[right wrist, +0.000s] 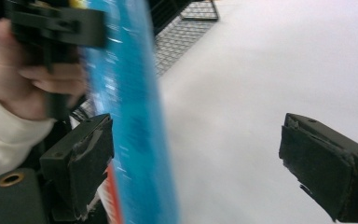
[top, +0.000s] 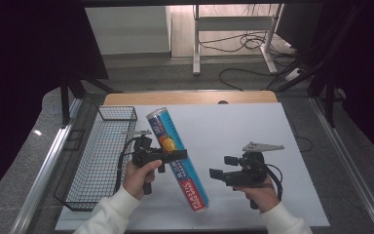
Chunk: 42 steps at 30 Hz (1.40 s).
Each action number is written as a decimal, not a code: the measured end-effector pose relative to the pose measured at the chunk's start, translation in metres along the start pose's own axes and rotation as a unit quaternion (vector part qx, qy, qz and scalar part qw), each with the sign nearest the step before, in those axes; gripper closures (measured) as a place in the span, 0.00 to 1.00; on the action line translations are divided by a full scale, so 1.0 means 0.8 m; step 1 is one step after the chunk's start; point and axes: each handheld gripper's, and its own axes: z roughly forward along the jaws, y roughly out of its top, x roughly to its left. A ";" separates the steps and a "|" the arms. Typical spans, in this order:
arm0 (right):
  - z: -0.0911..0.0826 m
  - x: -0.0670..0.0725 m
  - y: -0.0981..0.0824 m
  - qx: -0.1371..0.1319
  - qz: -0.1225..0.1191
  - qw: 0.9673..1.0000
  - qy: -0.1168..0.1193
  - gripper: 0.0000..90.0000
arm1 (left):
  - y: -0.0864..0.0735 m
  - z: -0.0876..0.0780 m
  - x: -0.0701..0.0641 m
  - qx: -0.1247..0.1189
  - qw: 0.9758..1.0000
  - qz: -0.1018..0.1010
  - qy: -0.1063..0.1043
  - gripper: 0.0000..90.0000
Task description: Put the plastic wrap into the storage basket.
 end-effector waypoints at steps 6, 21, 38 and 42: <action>-0.018 -0.016 -0.009 0.006 0.004 1.000 -0.016 0.13 | 0.018 -0.031 -0.015 0.026 0.999 0.016 0.036 0.35; -0.035 -0.044 -0.021 0.011 0.025 0.999 -0.036 0.14 | 0.058 -0.110 -0.030 0.053 0.991 0.032 0.114 0.35; -0.033 -0.051 -0.022 0.018 0.032 0.998 -0.051 0.14 | 0.078 -0.195 -0.028 0.065 0.983 0.027 0.169 0.35; -0.032 -0.054 -0.023 0.021 0.034 0.998 -0.057 0.14 | 0.084 -0.219 -0.025 0.067 0.980 0.021 0.185 0.35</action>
